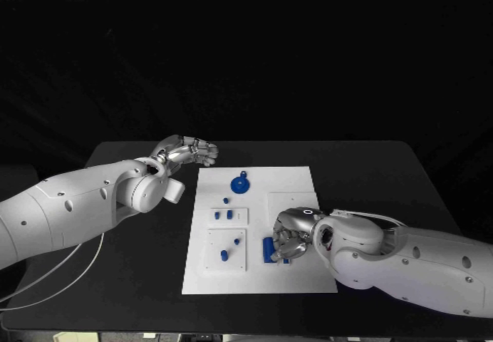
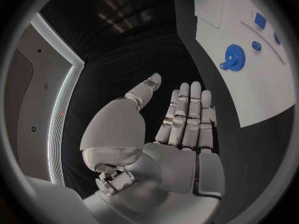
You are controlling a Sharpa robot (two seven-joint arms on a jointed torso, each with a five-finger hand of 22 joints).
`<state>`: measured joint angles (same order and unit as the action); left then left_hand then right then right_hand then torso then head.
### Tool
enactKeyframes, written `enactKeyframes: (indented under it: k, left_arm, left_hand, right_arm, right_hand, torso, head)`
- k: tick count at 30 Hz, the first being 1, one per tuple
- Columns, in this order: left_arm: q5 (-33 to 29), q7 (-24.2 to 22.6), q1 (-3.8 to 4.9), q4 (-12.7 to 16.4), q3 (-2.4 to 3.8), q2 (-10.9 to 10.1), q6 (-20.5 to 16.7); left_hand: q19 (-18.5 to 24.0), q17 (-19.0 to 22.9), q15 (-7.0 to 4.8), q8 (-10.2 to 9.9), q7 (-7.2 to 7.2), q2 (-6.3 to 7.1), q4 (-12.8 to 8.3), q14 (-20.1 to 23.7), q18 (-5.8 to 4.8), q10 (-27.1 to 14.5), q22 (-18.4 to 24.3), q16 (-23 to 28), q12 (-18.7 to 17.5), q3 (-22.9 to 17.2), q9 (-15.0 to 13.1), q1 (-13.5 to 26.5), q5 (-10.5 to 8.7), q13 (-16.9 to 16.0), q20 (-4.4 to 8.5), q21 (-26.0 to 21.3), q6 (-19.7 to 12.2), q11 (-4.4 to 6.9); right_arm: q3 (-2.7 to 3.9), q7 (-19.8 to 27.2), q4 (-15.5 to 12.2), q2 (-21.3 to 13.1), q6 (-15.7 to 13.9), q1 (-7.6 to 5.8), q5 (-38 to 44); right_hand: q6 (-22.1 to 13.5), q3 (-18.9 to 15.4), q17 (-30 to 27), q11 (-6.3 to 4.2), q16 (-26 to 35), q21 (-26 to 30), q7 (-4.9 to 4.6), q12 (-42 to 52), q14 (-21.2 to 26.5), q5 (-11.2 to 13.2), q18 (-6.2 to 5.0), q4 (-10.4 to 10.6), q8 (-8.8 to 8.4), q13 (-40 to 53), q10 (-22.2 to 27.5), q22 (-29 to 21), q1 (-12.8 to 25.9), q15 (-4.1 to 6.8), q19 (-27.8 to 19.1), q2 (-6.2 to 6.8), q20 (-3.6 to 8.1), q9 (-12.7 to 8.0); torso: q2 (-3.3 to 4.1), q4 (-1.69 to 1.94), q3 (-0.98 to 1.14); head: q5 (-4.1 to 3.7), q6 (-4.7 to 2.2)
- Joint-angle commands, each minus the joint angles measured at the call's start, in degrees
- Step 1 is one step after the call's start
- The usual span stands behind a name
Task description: Assemble the parts on the task board
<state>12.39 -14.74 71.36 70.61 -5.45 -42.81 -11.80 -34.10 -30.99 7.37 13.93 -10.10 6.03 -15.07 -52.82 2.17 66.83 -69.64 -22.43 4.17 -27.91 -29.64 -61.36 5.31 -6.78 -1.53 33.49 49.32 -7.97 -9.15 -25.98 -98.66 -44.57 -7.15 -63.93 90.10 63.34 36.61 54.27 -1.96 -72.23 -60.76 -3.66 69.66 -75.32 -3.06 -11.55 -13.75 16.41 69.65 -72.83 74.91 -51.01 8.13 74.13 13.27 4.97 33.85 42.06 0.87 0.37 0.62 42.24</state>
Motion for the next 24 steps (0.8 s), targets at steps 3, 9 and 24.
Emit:
enactKeyframes:
  k: [3,9,24]
  left_arm:
    - [-0.02,-0.37,0.06,0.11,0.04,0.02,0.93]
    - [-0.02,-0.36,0.06,0.11,0.04,-0.02,0.97]
    - [-0.02,-0.38,0.06,0.11,0.04,-0.04,1.03]
  left_hand:
    - [-0.24,-0.09,0.03,0.25,0.07,-0.05,0.19,-0.37,0.18,-0.34,-0.1,0.37,0.02,-0.08,0.09,0.15,-0.12,0.08,-0.13,-0.38,-0.41,0.05]
    - [-0.25,-0.11,0.03,0.26,0.07,-0.06,0.2,-0.38,0.18,-0.33,-0.12,0.38,0.02,-0.07,0.1,0.16,-0.12,0.09,-0.13,-0.39,-0.4,0.05]
    - [-0.27,-0.17,0.02,0.29,0.09,-0.1,0.22,-0.42,0.18,-0.3,-0.16,0.4,0.04,-0.07,0.1,0.18,-0.13,0.08,-0.12,-0.42,-0.39,0.07]
  right_arm:
    - [-0.1,-1.08,-0.44,0.43,1.59,0.39,9.22]
    - [-0.13,-1.13,-0.8,0.55,2.49,0.52,11.14]
    - [-0.42,-2.7,-1.06,1.37,1.87,1.21,19.62]
  right_hand:
    - [0.76,-0.58,0.06,-0.94,0.05,-0.07,0.25,0.72,0.14,0.24,-3.45,-0.06,0.55,0.42,-1.52,0.57,-0.15,0.52,0.0,0.61,-0.32,0.12]
    - [1.26,-0.92,0.05,-1.12,0.03,-0.11,0.44,1.25,0.14,0.24,-3.45,0.03,0.77,0.93,-2.11,0.58,-0.36,0.62,0.02,1.37,-0.39,0.2]
    - [1.57,-1.52,0.04,-1.24,-0.02,-0.17,0.57,1.63,0.13,0.23,-3.45,0.1,0.87,1.34,-2.57,0.61,-0.39,0.68,0.01,2.0,-0.5,0.23]
  torso:
    - [-0.01,-0.01,0.01]
    - [0.0,0.0,0.0]
    - [0.0,-0.01,0.02]
  head:
    - [0.06,0.12]
    - [0.08,0.23]
    - [0.15,0.33]
